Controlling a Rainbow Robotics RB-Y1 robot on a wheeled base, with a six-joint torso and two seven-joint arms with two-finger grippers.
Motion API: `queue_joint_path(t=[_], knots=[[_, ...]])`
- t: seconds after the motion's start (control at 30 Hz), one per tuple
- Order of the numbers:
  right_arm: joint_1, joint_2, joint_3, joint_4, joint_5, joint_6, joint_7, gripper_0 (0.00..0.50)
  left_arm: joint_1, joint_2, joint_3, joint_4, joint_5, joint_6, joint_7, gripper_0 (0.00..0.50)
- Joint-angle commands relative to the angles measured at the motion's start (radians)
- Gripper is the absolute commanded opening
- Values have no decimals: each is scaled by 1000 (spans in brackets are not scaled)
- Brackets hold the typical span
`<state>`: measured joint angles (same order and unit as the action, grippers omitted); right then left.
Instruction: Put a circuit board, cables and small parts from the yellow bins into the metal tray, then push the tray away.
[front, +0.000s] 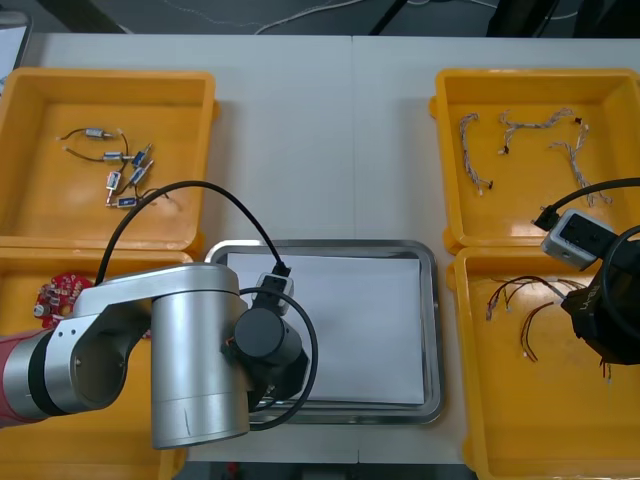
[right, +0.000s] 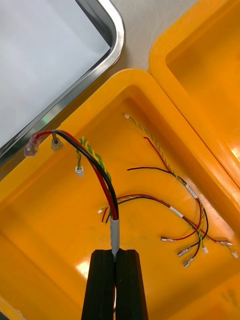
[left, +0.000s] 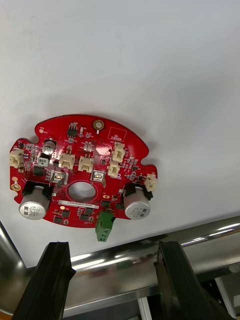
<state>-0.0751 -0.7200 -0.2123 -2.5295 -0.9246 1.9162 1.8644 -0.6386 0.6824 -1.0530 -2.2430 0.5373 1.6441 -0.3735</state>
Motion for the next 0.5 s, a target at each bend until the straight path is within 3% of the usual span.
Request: queue_joint_path(t=[0.03, 0.23, 0.5], knots=[[-17, -30, 8, -23, 6, 4, -30, 0, -53, 3, 79, -79, 76, 25, 5, 500], [-17, -30, 8, -23, 6, 4, -30, 0, -59, 46, 176, -130, 171, 60, -4, 500], [-3, -75, 19, -6, -28, 4, -40, 0, -81, 78, 306, -130, 204, 92, -38, 500]])
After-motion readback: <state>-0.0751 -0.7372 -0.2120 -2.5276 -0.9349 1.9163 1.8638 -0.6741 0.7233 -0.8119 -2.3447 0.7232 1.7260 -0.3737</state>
